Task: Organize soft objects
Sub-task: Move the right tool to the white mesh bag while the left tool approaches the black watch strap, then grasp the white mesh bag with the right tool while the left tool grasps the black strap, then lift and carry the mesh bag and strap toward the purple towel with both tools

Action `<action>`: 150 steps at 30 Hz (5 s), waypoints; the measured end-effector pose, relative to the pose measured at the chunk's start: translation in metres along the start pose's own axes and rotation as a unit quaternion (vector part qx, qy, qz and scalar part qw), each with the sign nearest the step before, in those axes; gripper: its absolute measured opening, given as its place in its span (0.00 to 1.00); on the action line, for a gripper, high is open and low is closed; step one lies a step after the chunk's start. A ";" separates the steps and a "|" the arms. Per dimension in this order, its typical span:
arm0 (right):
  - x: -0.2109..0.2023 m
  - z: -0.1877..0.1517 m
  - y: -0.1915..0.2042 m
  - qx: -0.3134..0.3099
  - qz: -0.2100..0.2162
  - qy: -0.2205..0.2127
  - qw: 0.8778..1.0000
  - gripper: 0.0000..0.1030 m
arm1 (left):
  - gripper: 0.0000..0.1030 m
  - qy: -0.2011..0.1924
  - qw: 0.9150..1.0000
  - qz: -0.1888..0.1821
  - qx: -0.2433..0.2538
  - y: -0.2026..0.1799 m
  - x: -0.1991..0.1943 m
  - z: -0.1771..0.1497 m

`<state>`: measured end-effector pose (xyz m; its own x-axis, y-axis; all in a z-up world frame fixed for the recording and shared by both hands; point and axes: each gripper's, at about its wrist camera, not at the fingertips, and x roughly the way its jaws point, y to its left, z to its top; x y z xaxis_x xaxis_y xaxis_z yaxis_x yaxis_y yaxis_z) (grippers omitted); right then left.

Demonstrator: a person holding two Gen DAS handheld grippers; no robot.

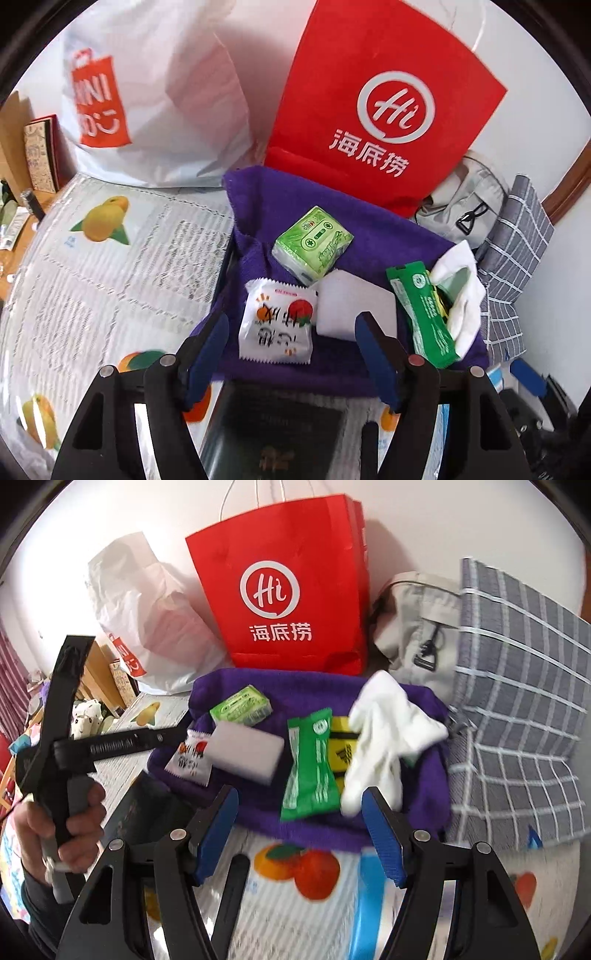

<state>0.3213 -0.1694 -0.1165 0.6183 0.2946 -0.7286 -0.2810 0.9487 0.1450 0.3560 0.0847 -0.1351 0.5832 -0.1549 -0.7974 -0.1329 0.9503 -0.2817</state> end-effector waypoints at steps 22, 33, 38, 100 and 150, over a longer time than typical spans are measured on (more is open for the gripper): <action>-0.101 -0.176 -0.002 0.020 -0.014 0.025 0.999 0.73 | 0.67 -0.022 0.997 -0.037 0.060 -0.029 -0.105 -0.132; -0.058 -0.229 0.008 0.005 -0.037 0.061 0.997 0.78 | 0.67 -0.010 0.998 -0.016 0.067 -0.023 -0.110 -0.177; -0.044 -0.226 0.012 -0.010 -0.033 0.058 0.998 0.94 | 0.67 -0.002 0.998 -0.017 0.055 -0.015 -0.106 -0.183; -0.072 -0.253 -0.044 0.076 -0.055 -0.007 0.996 0.07 | 0.19 0.038 0.976 0.035 0.214 -0.106 -0.001 -0.187; -0.151 -0.217 0.015 0.046 -0.091 -0.052 0.993 0.06 | 0.19 -0.007 0.987 -0.026 0.155 -0.062 -0.117 -0.201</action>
<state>0.0646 -0.2249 -0.1502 0.7260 0.1237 -0.6765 -0.0934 0.9923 0.0813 0.1346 -0.0104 -0.1316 0.5943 -0.2045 -0.7778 0.1489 0.9784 -0.1435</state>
